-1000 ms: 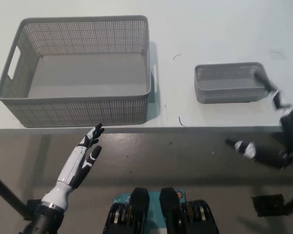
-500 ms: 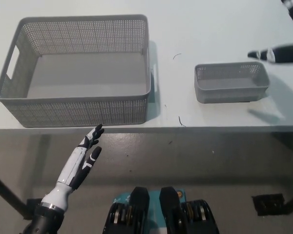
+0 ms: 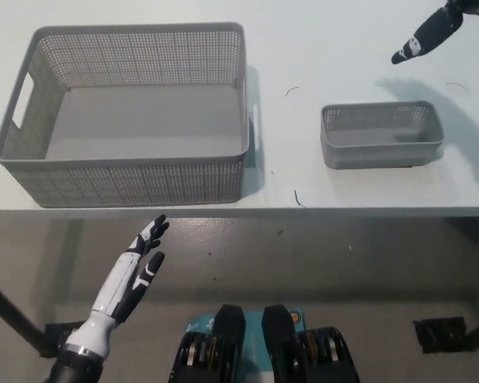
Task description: Use the right hand to pick up a small rectangular container and put it into a bigger container on the left side
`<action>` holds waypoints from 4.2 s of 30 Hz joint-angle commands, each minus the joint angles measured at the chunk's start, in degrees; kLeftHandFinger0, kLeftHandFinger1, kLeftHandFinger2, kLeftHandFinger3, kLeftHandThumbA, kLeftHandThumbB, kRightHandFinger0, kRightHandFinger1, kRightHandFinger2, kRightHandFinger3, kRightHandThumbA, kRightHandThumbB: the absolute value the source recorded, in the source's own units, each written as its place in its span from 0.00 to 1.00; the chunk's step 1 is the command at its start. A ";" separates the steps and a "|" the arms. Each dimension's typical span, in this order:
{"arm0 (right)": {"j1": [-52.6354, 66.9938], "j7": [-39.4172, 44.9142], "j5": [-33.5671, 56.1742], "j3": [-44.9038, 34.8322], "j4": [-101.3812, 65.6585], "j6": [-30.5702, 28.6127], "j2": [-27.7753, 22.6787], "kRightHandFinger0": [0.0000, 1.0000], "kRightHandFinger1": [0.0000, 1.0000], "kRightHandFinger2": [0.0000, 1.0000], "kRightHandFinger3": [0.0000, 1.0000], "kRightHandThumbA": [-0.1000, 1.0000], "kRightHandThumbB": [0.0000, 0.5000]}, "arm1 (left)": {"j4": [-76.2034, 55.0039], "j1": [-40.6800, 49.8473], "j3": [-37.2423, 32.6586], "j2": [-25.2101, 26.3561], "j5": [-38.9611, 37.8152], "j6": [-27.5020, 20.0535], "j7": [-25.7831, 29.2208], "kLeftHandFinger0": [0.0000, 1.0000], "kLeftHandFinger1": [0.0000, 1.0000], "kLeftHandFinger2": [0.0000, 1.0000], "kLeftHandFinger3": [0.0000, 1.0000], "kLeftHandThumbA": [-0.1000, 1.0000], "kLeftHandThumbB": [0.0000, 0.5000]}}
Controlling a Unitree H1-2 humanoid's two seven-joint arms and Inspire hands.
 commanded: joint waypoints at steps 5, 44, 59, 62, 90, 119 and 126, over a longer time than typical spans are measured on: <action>-12.83 17.55 -3.84 8.03 7.96 0.80 1.02 1.00 1.00 1.00 1.00 1.00 0.91 | -5.21 0.65 0.09 0.51 -0.46 -1.98 -1.18 1.00 1.00 1.00 1.00 1.00 0.52; -11.18 7.58 -15.70 17.47 32.35 -7.58 12.10 1.00 1.00 1.00 1.00 1.00 0.87 | -4.07 3.17 -0.32 -0.12 -0.34 -2.14 -2.29 1.00 1.00 1.00 1.00 1.00 0.54; -17.14 5.08 -17.72 14.96 32.52 -4.19 12.49 1.00 1.00 1.00 1.00 1.00 1.00 | -4.00 3.89 -1.22 -0.05 -0.49 -2.35 -3.69 1.00 1.00 1.00 1.00 1.00 0.53; -18.08 4.74 -17.56 14.57 31.46 -6.94 11.62 1.00 1.00 1.00 1.00 1.00 1.00 | -4.15 3.76 -1.52 0.13 -0.43 -2.10 -4.12 1.00 1.00 1.00 1.00 1.00 0.52; -16.03 2.03 -16.39 12.13 45.34 -9.55 17.82 1.00 1.00 1.00 1.00 1.00 0.93 | -4.55 3.59 -2.01 0.55 0.53 -1.45 -4.73 1.00 1.00 1.00 1.00 1.00 0.50; -7.05 -18.65 -17.18 10.46 50.71 -2.65 20.92 1.00 1.00 1.00 1.00 0.55 0.84 | -4.70 2.67 -2.15 0.81 1.36 -1.42 -4.49 1.00 1.00 1.00 1.00 1.00 0.52; -5.35 -31.74 -20.19 13.39 49.73 -9.79 19.38 0.62 0.69 0.78 0.90 0.04 0.44 | -4.74 2.53 -2.14 0.96 1.90 -1.20 -4.35 1.00 1.00 1.00 1.00 1.00 0.52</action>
